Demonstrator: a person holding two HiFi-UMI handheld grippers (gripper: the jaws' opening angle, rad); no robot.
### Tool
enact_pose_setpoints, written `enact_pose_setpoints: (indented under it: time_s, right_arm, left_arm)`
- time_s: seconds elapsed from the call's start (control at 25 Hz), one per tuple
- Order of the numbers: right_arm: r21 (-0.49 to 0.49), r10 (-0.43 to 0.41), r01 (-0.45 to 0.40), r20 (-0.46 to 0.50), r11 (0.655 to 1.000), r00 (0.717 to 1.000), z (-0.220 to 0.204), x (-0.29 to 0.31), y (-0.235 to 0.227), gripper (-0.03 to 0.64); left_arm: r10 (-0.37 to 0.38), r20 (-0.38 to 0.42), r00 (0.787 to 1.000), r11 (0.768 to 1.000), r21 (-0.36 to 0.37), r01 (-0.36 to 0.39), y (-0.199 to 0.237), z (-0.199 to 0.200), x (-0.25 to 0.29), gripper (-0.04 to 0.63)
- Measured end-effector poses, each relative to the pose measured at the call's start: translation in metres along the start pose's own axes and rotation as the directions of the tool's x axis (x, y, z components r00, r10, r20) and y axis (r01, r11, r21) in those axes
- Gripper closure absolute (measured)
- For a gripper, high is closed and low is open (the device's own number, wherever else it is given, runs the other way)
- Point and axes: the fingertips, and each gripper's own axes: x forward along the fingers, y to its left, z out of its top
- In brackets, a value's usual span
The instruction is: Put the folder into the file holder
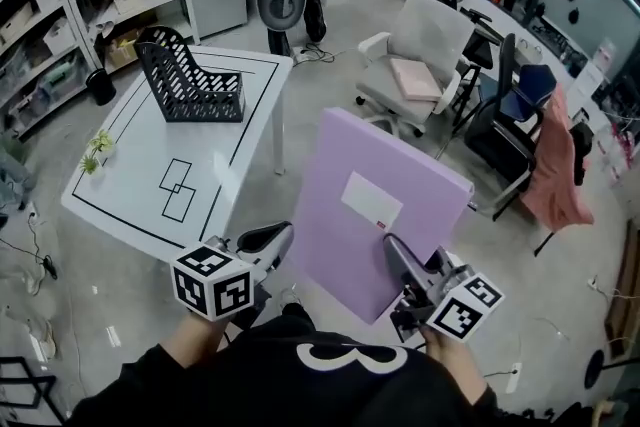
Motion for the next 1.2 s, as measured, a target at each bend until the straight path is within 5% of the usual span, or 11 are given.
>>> enact_pose_setpoints:
  time_s: [0.36, 0.8, 1.2]
  right_arm:
    - [-0.044, 0.086, -0.089, -0.054, 0.995, 0.995, 0.049, 0.163, -0.060, 0.472]
    - [-0.055, 0.240, -0.244, -0.074, 0.968, 0.968, 0.069, 0.275, -0.076, 0.472]
    - [-0.067, 0.432, -0.443, -0.131, 0.894, 0.892, 0.105, 0.360, -0.075, 0.472]
  left_arm:
    - [0.083, 0.048, 0.995, 0.996, -0.022, -0.082, 0.127, 0.080, 0.052, 0.591]
    - [0.254, 0.049, 0.966, 0.966, -0.059, -0.251, 0.219, 0.104, 0.048, 0.591]
    - [0.443, 0.141, 0.886, 0.895, -0.132, -0.426, 0.261, 0.137, 0.033, 0.591]
